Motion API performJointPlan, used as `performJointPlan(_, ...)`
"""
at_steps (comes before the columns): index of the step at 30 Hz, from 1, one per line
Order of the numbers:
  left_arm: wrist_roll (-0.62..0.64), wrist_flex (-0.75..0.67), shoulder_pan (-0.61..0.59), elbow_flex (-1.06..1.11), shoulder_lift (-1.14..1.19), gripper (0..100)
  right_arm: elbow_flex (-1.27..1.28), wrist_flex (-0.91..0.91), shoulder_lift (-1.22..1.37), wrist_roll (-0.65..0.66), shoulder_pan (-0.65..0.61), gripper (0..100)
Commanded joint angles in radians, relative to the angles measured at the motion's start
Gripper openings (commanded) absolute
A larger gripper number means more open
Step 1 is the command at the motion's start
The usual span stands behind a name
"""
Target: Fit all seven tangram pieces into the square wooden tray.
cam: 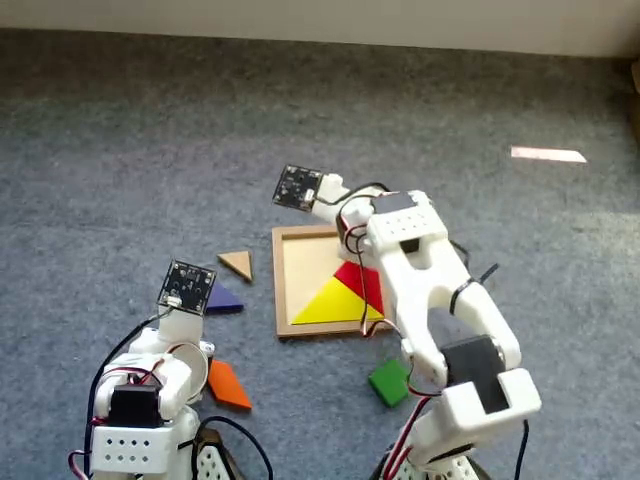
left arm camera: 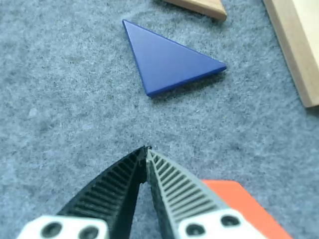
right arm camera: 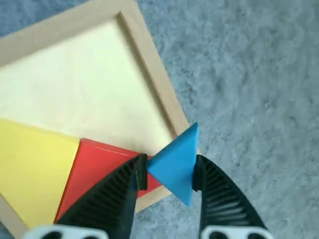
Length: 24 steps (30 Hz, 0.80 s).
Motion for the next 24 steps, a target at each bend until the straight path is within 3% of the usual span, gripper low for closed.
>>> performJointPlan(1, -0.003, 0.012, -0.015, 0.021, -0.045, 1, -0.076, -0.021, 0.016, 0.025, -0.012, 11.5)
performJointPlan(14, -0.003, 0.012, -0.015, 0.021, -0.045, 1, -0.084, 0.070, 0.025, 0.018, -0.042, 12.2)
performJointPlan(21, -0.003, 0.012, -0.015, 0.021, -0.045, 1, -0.085, 0.076, 0.027, -0.041, -0.061, 28.8)
performJointPlan(24, -0.003, 0.012, -0.015, 0.021, -0.045, 1, -0.085, 0.077, 0.024, -0.060, -0.061, 30.1)
